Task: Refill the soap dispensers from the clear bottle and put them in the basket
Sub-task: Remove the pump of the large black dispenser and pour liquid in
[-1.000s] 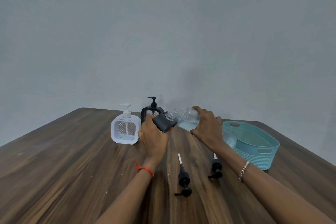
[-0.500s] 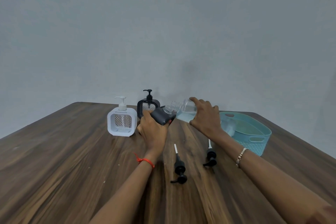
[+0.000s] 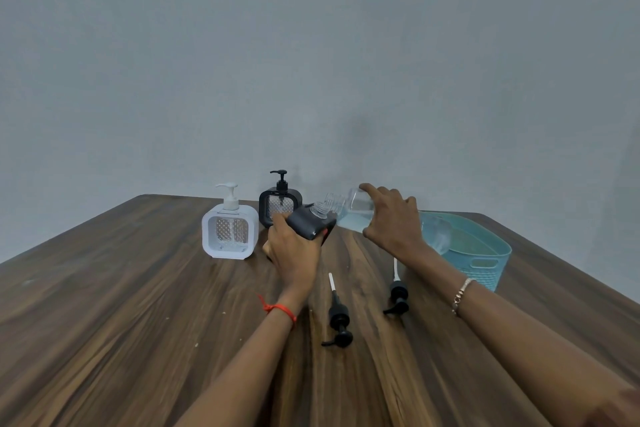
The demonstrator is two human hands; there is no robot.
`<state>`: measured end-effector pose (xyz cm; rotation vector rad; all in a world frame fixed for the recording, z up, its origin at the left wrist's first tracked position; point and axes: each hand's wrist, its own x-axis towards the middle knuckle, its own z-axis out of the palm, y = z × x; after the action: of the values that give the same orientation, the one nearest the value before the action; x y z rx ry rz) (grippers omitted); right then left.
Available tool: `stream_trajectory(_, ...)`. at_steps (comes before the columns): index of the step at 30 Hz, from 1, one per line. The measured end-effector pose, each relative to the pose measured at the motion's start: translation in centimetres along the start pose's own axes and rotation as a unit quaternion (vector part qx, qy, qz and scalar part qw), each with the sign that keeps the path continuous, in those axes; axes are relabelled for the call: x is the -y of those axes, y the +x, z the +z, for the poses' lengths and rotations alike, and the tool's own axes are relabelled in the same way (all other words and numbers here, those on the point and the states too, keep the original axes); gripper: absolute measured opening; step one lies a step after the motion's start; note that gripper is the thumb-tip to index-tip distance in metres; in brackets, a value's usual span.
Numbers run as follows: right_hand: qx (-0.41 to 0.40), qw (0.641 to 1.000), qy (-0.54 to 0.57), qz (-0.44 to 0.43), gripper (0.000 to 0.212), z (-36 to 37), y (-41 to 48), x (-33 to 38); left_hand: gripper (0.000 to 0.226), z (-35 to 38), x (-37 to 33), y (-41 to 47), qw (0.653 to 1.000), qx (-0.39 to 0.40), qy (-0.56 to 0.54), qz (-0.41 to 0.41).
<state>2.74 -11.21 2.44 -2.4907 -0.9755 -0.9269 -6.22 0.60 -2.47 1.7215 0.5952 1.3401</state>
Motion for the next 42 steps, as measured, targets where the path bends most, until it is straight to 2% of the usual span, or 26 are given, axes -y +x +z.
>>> stream_trajectory(9, 0.003, 1.000, -0.011, -0.008, 0.064, -0.3, 0.0, 0.3, 0.058, -0.4, -0.3, -0.2, 1.000, -0.003, -0.012, -0.028)
stream_trajectory(42, 0.014, 0.999, -0.027, -0.026, 0.063, -0.7, -0.2, 1.7, 0.055, -1.3, 0.1, -0.5, 0.999, -0.015, -0.012, -0.048)
